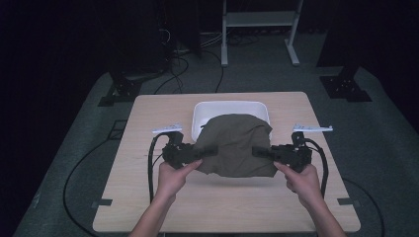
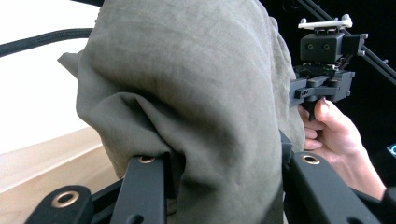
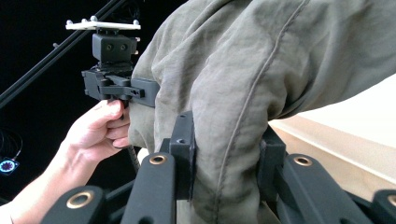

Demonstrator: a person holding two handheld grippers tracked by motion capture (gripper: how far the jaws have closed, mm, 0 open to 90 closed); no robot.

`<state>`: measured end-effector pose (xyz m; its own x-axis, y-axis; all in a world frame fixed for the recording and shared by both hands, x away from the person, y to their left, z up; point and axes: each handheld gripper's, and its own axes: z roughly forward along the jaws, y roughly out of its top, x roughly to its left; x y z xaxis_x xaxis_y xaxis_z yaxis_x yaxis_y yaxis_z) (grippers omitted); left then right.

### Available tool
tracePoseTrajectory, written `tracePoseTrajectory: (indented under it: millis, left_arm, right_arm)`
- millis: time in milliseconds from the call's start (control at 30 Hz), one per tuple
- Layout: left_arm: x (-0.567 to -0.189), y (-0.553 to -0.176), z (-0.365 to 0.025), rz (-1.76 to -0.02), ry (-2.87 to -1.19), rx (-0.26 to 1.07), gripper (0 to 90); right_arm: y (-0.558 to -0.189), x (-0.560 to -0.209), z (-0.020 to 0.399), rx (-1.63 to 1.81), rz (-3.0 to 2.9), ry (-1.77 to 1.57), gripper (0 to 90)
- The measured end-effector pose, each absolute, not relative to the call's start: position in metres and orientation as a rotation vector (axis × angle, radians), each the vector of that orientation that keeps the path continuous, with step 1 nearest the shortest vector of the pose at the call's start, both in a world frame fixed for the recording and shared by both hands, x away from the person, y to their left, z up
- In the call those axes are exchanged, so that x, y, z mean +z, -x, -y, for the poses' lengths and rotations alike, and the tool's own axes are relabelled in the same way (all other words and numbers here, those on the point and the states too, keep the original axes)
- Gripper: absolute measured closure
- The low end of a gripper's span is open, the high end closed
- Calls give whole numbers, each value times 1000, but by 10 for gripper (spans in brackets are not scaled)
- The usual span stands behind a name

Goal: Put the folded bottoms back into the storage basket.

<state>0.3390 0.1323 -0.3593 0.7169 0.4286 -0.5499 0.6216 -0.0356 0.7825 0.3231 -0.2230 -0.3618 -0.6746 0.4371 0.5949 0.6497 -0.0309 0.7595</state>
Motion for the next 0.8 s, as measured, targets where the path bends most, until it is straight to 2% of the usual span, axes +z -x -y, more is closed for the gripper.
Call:
tracePoseTrajectory:
  millis: [800]
  left_arm:
    - [-341, -366, -135, -889, -1639, -157, 612]
  right_arm:
    - [-352, -341, 217, -1797, 2075, 1200, 668]
